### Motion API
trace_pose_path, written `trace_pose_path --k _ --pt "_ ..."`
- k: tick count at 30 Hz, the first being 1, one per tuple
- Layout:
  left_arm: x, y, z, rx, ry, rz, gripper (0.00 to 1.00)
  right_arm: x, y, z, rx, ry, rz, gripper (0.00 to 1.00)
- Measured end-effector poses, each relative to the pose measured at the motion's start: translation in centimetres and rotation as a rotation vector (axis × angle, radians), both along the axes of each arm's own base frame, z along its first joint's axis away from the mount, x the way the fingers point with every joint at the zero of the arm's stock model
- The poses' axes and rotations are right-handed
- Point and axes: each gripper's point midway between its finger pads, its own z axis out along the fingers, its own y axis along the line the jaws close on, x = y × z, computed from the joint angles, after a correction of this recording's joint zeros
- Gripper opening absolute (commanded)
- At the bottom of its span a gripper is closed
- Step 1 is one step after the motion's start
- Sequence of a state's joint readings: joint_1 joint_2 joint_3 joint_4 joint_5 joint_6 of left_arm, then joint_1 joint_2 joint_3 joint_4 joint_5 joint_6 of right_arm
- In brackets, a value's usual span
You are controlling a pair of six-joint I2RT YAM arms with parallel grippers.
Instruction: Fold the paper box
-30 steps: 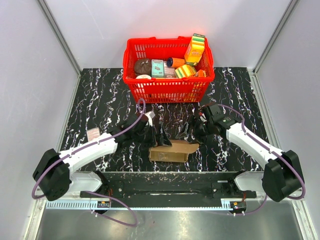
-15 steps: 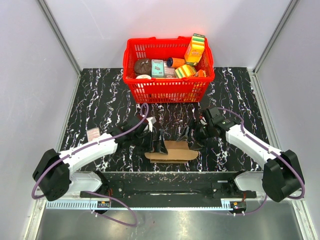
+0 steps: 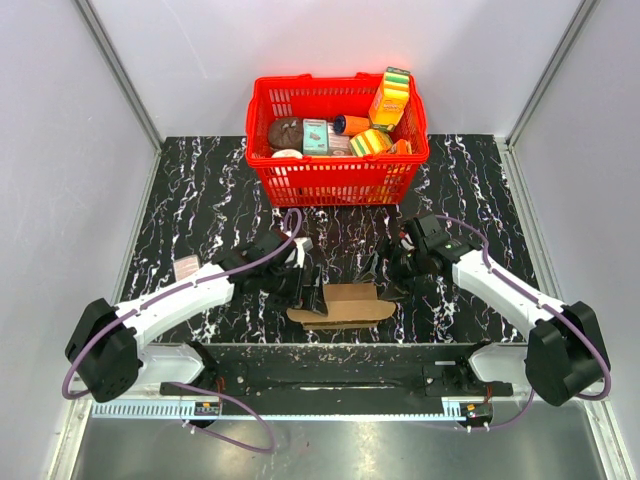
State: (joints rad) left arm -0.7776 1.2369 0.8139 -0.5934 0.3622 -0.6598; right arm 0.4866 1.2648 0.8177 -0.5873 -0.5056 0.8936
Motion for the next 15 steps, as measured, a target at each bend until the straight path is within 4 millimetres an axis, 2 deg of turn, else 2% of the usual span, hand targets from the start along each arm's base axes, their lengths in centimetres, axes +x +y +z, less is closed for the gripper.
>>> trace_pose_path --k 15 --pt "-0.3 1.0 -0.9 0.051 0.001 -0.004 0.99 -0.4 -1.0 -1.2 -0.062 -0.021 0.029 0.86"
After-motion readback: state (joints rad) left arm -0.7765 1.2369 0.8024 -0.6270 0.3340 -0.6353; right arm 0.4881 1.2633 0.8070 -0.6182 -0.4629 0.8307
